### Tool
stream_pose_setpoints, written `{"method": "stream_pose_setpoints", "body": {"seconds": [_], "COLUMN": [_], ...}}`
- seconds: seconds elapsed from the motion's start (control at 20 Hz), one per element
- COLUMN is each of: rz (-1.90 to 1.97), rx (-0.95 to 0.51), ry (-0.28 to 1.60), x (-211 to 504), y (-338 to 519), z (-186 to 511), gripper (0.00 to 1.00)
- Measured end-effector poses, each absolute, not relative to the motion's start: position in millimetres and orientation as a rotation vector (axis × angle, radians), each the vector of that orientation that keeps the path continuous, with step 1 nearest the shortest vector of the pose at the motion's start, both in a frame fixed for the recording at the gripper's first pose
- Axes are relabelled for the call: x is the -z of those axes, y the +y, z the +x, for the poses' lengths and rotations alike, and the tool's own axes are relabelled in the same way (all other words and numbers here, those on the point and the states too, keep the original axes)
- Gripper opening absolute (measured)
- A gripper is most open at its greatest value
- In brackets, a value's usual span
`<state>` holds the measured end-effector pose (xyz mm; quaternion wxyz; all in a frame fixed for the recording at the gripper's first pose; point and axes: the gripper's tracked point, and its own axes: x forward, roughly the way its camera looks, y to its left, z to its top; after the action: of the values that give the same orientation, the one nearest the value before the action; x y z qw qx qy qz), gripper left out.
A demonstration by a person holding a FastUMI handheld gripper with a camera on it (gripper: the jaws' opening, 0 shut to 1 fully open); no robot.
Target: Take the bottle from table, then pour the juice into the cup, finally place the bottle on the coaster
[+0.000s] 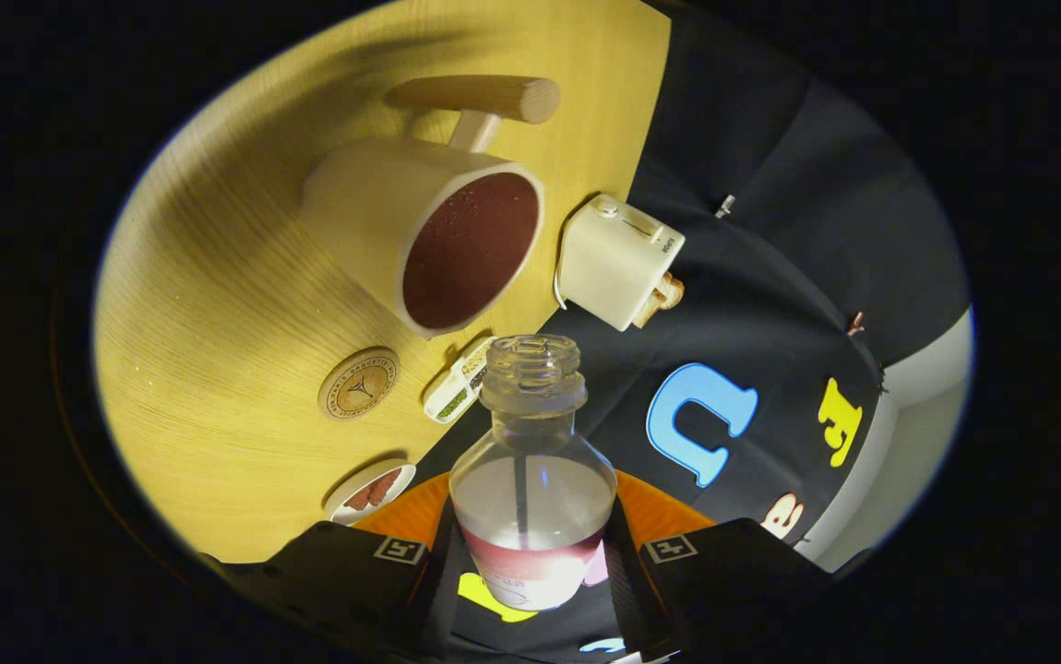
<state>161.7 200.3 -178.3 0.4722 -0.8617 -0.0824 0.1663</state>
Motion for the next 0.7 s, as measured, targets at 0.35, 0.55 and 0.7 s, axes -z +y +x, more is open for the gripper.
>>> {"method": "stream_pose_setpoints", "body": {"seconds": [0.35, 0.55, 0.7], "rz": [-1.739, -1.479, -1.233], "rx": [-0.301, -0.279, -0.289], "ry": [-0.148, -0.086, -0.029], "x": [129, 104, 91], "y": [172, 155, 150], "z": [166, 175, 181], "gripper": [0.70, 0.70, 0.70]}}
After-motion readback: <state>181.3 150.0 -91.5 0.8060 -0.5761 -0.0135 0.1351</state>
